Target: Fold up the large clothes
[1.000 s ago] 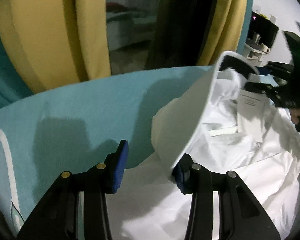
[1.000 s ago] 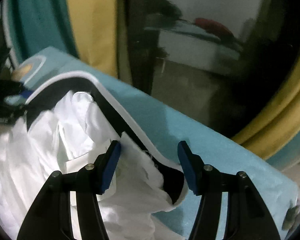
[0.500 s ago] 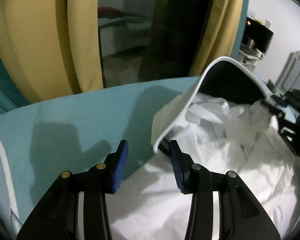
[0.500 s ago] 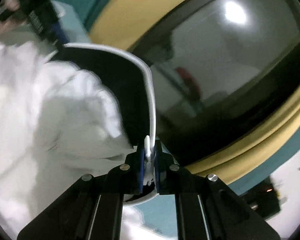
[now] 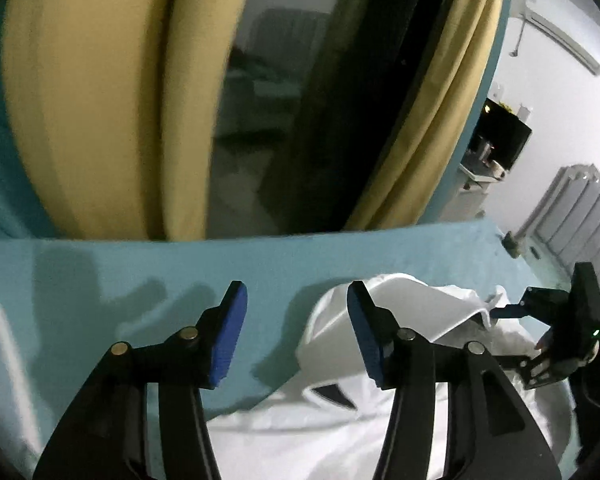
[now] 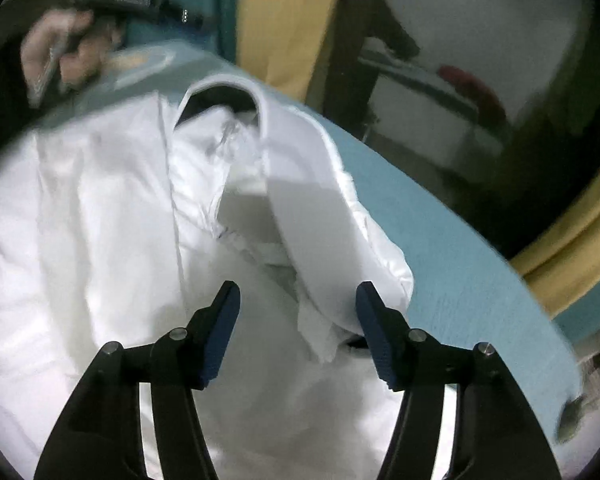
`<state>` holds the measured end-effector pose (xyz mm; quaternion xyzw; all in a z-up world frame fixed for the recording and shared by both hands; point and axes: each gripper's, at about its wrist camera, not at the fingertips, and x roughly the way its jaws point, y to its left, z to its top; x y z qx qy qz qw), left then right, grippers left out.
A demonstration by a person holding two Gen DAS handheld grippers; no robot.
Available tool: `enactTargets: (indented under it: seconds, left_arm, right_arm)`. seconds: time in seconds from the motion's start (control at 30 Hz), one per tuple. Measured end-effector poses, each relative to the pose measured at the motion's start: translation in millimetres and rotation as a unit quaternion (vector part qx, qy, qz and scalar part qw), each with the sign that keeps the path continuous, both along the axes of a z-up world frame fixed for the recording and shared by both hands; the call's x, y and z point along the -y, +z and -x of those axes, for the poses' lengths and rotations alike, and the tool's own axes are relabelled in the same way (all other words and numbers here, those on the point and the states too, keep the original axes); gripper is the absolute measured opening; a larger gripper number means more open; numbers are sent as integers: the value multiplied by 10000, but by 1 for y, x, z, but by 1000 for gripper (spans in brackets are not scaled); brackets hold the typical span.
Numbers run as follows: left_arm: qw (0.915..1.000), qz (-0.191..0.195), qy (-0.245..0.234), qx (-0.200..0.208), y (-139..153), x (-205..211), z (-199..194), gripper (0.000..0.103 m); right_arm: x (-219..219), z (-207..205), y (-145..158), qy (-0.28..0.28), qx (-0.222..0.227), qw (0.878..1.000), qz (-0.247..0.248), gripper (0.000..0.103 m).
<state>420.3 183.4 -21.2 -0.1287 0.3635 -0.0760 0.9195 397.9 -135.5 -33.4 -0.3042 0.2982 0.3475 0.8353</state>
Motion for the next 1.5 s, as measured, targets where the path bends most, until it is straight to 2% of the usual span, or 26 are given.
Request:
enactTargets:
  seconds: [0.07,0.23,0.3,0.4,0.47,0.53,0.57,0.6,0.63,0.67,0.7,0.77,0.83,0.87,0.9,0.93,0.97,1.03,1.07,1.13,1.17,1.27,1.37,1.5]
  left_arm:
    - [9993,172,-215,-250,-18,7,-13,55]
    - [9961,-5,-658,-586,-50,28,-12,55]
    - [9939,-72,-816,-735,-57,29,-13,55]
    - [9905,-275,-993,-915,-63,29,-13,56]
    - [9875,-437,-1122,-1019,-67,30,-13,63]
    - [9851,-418,-1264,-1086,-70,30,-14,66]
    - [9845,-427,-1331,-1064,-71,30,-13,66]
    - [9837,-445,-1387,-1056,-72,29,-12,66]
    - [9834,-435,-1414,-1052,-72,27,-13,66]
    - [9834,-417,-1419,-1048,-72,26,-13,66]
    - [9835,-399,-1423,-1041,-73,26,-13,66]
    - [9820,-444,-1517,-1032,-74,32,-13,66]
    - [9781,-541,-1707,-1064,-74,40,-15,65]
    - [9751,-561,-1844,-1097,-73,45,-15,54]
    - [9734,-604,-1911,-1110,-71,49,-15,51]
    - [9723,-721,-1932,-1098,-71,52,-14,43]
    - [9717,-849,-1948,-1035,-68,54,-15,31]
    - [9753,-962,-1836,-759,-59,53,-14,21]
    - [9771,-1103,-1721,-596,-54,53,-12,18]
    - [9743,-1559,-1623,-33,-40,60,-5,17]
    - [9694,-1822,-1625,254,-36,66,0,17]
    - [9534,-2485,-1566,689,-38,83,10,18]
    - [9381,-2972,-1628,719,-51,98,20,18]
    - [9322,-3121,-1628,836,-54,101,39,19]
  right_arm:
    - [6,-3,11,-134,-71,9997,-209,61]
    - [26,-13,34,-344,-139,9955,-875,66]
    - [30,-28,38,-634,-253,9910,-1147,70]
    - [30,-64,25,-1186,-831,9816,-1247,71]
    - [29,-86,14,-1383,-1260,9740,-1275,72]
    - [24,-102,-5,-1276,-1951,9652,-1184,71]
    - [19,-104,-14,-1199,-2149,9633,-1069,72]
    - [16,-102,-15,-1097,-2026,9677,-1028,73]
    - [11,-101,-16,-963,-2004,9702,-968,71]
    - [7,-96,-16,-845,-2081,9701,-922,64]
    - [2,-90,-16,-725,-2108,9713,-831,52]
    - [-10,-83,-19,-478,-2115,9742,-631,49]
    - [-13,-76,-22,-369,-2190,9733,-581,40]
    - [-15,-75,-22,-383,-2120,9750,-548,31]
    - [-15,-77,-21,-388,-2081,9757,-568,25]
    - [-15,-76,-19,-399,-1978,9777,-587,23]
    - [-12,-72,-16,-406,-1832,9806,-565,19]
    - [-6,-69,-6,-410,-1298,9899,-402,15]
    - [-6,-65,-1,-426,-920,9945,-272,13]
    - [-18,-48,6,-389,268,9986,249,13]
    - [-26,-36,5,-311,963,9932,580,13]
    - [-34,-21,-3,-309,1856,9764,1057,13]
    - [-33,-1,-23,-128,2466,9591,1381,13]
    - [-19,21,-32,-87,2704,9538,1308,14]
